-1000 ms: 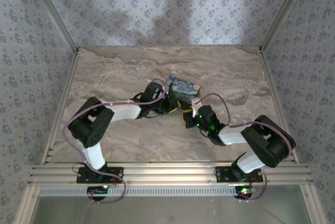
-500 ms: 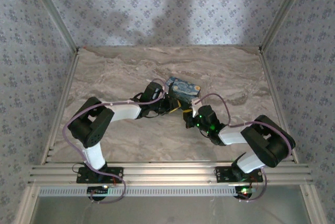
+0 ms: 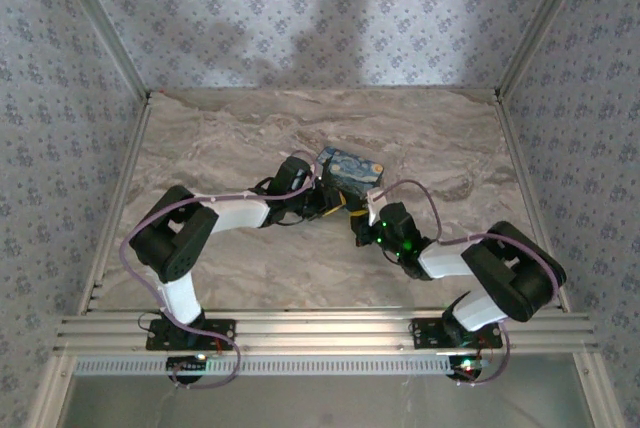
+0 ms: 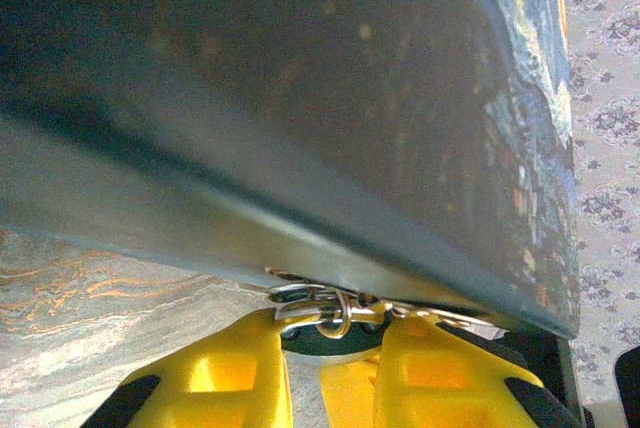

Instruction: Unlock a padlock with a key

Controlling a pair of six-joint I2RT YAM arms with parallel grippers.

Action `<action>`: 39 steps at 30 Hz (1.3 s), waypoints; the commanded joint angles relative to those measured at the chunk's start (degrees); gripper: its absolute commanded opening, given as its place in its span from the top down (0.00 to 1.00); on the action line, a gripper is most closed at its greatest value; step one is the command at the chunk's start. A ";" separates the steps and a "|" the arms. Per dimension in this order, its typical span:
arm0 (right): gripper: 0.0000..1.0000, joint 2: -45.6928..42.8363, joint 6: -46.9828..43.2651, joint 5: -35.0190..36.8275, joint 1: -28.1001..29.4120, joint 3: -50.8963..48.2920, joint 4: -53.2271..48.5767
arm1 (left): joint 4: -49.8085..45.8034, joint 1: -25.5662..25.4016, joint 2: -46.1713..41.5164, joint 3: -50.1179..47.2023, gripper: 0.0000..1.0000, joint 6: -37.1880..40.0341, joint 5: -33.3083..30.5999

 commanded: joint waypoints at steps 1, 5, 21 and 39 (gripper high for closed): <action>1.00 -1.57 -0.62 1.39 -0.06 -0.71 1.13 | 2.72 -0.52 -0.46 -0.11 0.86 -0.95 0.53; 1.00 -1.59 -0.71 1.21 -0.07 -0.51 1.16 | 2.86 -0.54 -0.30 -0.14 0.86 -1.03 0.61; 1.00 -0.53 -1.32 -0.47 0.06 0.70 2.71 | 2.70 -0.56 -0.11 -0.09 0.86 -1.02 0.85; 1.00 -0.29 -1.77 0.37 0.13 0.22 2.09 | 2.55 -0.54 -0.11 0.34 0.86 -1.03 0.99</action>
